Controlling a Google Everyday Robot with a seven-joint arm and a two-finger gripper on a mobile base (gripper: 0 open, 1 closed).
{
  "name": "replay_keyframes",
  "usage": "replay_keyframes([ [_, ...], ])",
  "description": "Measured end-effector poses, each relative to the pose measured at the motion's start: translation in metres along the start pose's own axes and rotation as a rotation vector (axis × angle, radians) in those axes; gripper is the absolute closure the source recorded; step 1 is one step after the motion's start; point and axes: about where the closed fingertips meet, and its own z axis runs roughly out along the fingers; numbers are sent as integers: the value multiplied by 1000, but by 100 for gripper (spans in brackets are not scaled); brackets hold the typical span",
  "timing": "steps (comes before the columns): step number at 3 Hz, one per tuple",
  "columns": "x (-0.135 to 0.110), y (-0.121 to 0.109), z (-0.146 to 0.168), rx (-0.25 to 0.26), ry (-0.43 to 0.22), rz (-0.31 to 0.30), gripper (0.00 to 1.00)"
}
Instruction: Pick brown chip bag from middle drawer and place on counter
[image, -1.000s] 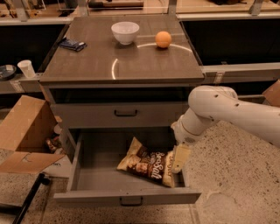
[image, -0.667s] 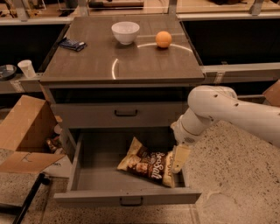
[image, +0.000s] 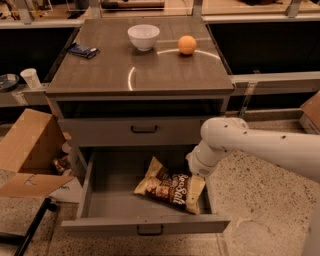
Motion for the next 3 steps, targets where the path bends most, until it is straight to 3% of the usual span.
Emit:
replay_keyframes([
  [2,18,-12,92,-48,7,-1,0],
  [3,36,-28,121,-54,4,26,0],
])
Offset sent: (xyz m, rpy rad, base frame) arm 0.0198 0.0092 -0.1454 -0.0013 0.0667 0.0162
